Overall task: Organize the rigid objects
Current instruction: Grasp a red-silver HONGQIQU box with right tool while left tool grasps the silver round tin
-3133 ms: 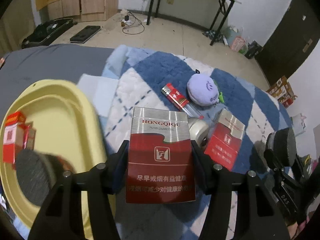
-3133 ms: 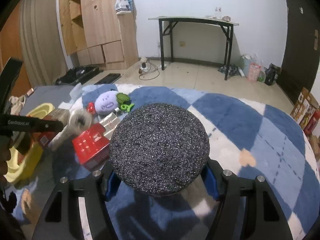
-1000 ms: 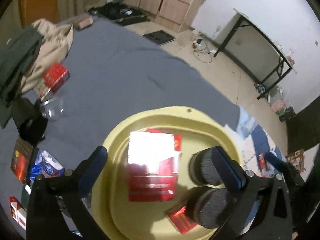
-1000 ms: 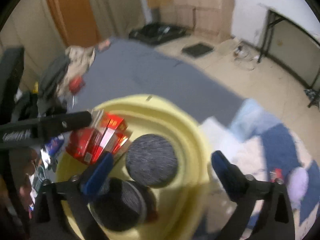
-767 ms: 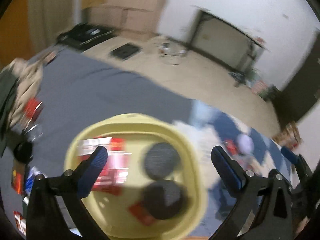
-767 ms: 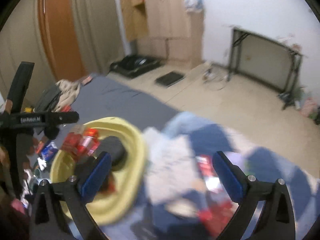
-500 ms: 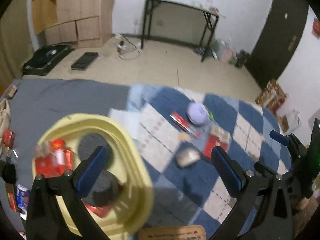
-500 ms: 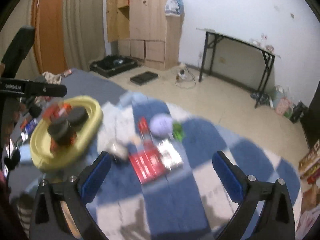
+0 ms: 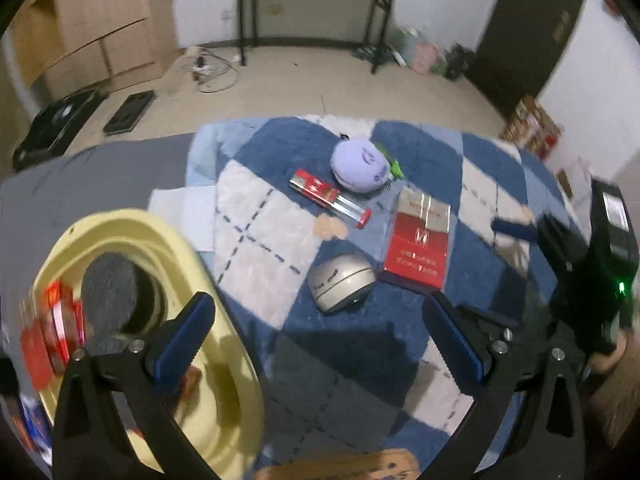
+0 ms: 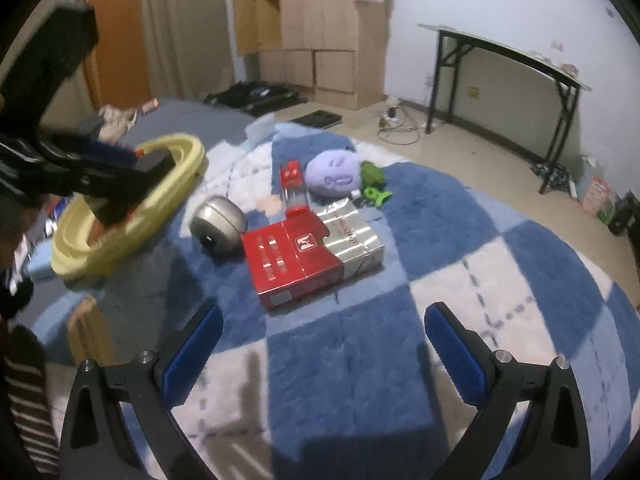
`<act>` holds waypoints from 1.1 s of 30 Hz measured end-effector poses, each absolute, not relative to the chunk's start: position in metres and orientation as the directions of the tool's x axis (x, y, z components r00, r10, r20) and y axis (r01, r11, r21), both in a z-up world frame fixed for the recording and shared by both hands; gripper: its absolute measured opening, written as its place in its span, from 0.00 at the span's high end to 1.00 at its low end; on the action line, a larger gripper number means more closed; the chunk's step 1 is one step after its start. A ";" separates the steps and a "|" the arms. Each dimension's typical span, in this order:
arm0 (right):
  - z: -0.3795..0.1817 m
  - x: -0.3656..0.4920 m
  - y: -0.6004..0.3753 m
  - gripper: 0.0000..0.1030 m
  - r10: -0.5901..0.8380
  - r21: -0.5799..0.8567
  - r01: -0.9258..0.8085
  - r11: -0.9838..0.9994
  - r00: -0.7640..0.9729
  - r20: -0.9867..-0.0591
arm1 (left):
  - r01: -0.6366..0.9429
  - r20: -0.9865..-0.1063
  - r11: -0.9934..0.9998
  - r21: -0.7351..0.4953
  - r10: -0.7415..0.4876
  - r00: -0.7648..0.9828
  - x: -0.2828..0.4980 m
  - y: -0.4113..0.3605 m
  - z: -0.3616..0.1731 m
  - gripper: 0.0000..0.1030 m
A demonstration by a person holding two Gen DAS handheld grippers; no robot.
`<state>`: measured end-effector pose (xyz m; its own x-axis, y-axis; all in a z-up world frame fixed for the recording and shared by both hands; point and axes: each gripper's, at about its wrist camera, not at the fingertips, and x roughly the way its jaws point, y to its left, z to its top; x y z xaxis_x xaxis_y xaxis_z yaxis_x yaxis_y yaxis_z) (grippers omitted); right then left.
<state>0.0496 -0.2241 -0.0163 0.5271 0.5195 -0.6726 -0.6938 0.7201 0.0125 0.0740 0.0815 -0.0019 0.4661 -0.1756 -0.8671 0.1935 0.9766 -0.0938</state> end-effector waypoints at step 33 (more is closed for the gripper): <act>-0.070 0.083 -0.195 0.10 0.472 0.019 -0.643 0.766 0.542 -0.695 | 0.380 -0.912 0.925 0.016 -0.142 0.385 0.100 0.023 -0.065 0.52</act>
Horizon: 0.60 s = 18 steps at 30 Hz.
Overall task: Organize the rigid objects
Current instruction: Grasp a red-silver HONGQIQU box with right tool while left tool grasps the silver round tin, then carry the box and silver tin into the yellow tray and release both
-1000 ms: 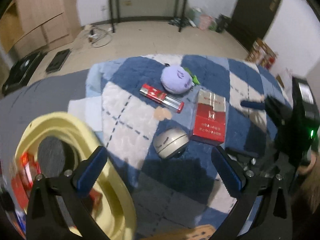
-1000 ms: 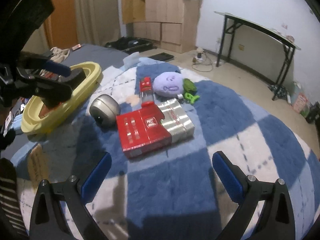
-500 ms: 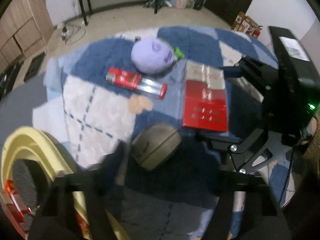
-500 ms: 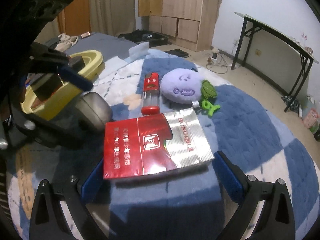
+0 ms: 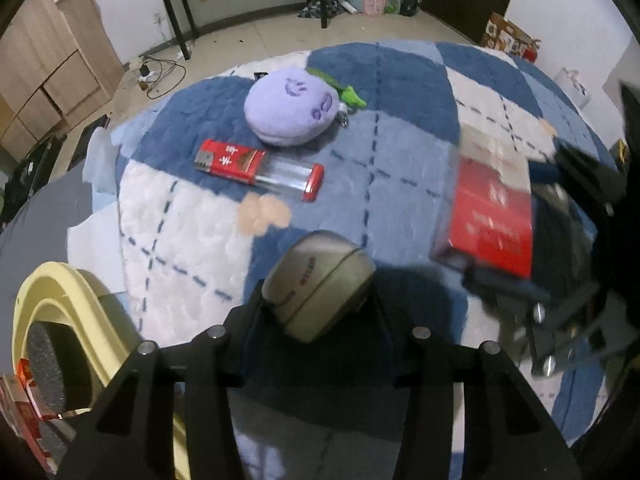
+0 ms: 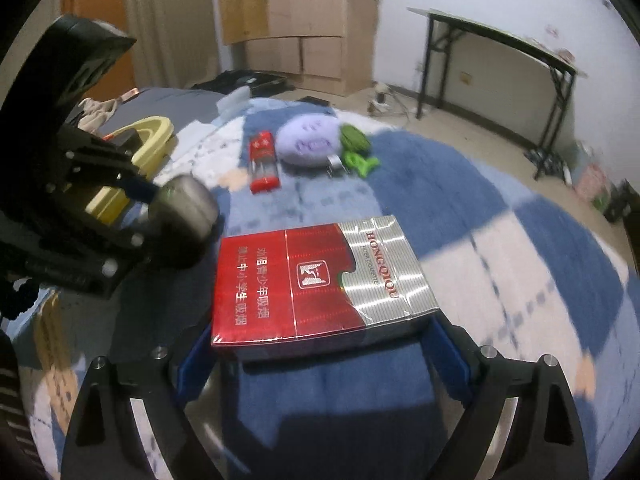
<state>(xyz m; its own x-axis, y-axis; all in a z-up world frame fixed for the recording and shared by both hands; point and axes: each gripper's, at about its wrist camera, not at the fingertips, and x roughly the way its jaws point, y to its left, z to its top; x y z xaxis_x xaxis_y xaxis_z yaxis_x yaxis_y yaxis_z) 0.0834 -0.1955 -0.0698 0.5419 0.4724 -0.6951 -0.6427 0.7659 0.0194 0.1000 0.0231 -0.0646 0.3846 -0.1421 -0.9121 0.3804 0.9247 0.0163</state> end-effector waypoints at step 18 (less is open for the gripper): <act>-0.056 0.059 -0.205 0.12 0.458 0.014 -0.601 0.799 0.593 -0.663 | 0.231 -0.812 0.966 -0.115 -0.225 0.538 0.072 0.065 0.018 0.54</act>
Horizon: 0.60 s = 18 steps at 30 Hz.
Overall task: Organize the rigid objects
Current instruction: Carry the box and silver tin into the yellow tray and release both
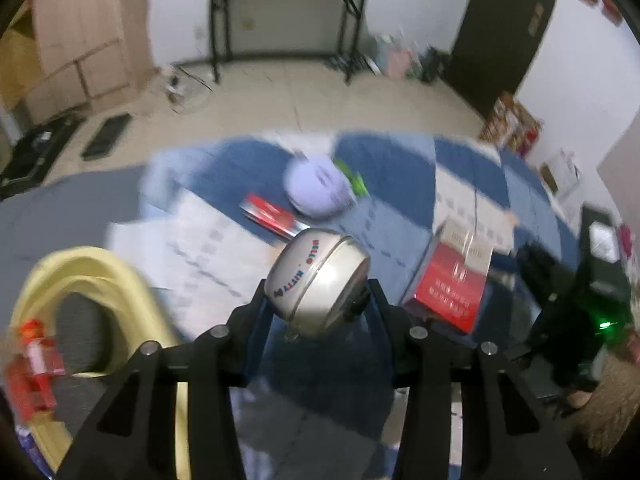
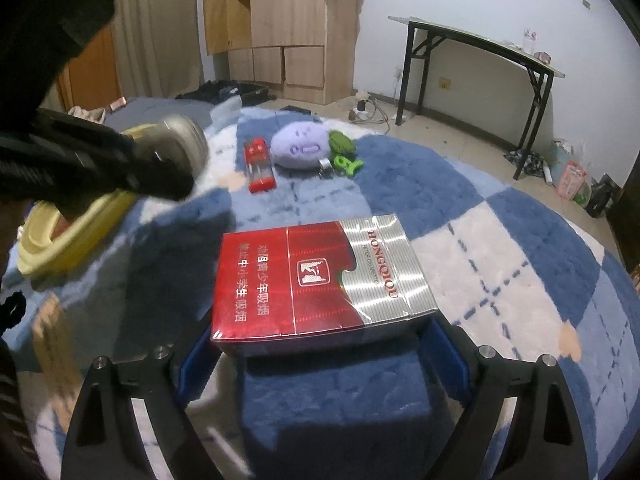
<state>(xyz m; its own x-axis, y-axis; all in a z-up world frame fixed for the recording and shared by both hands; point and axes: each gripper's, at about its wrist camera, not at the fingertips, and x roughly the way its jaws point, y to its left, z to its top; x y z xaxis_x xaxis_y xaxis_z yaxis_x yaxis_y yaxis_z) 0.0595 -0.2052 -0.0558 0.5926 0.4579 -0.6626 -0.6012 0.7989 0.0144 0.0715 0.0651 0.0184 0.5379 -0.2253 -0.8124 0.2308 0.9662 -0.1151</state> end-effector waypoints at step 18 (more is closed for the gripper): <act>0.006 -0.017 -0.049 0.12 0.617 -0.044 -0.842 0.537 0.428 -0.660 | -0.144 -0.881 0.988 -0.055 0.020 0.473 -0.048 0.282 -0.001 0.54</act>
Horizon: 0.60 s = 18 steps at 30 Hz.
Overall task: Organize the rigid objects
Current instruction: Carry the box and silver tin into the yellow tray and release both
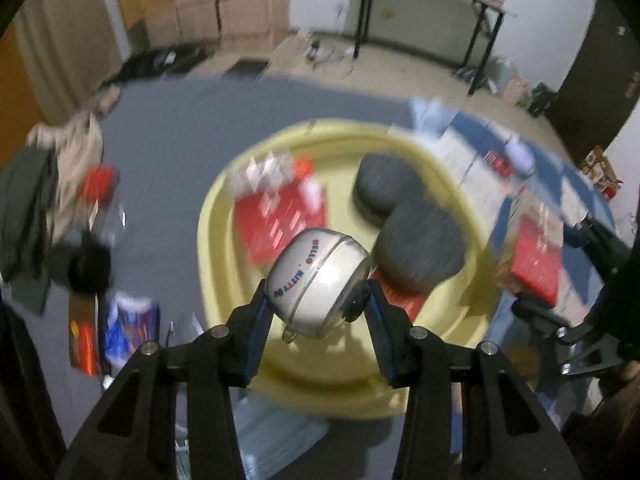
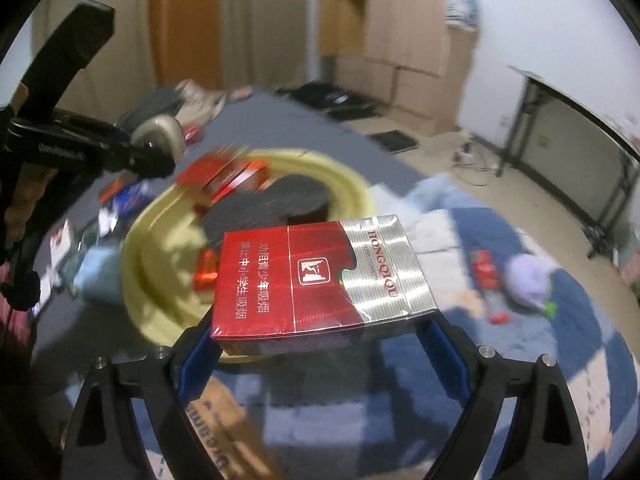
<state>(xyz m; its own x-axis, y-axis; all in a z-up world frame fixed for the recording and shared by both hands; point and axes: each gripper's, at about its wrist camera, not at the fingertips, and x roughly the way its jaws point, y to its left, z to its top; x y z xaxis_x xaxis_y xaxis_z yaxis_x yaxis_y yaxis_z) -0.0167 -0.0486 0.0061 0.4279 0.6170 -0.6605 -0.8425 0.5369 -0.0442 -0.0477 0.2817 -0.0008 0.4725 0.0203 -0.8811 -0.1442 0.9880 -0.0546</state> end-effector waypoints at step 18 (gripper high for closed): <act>-0.037 0.001 0.060 0.11 0.569 -0.066 -0.873 0.483 0.370 -0.734 | -0.162 -0.900 0.974 -0.156 -0.073 0.430 -0.030 0.301 -0.061 0.54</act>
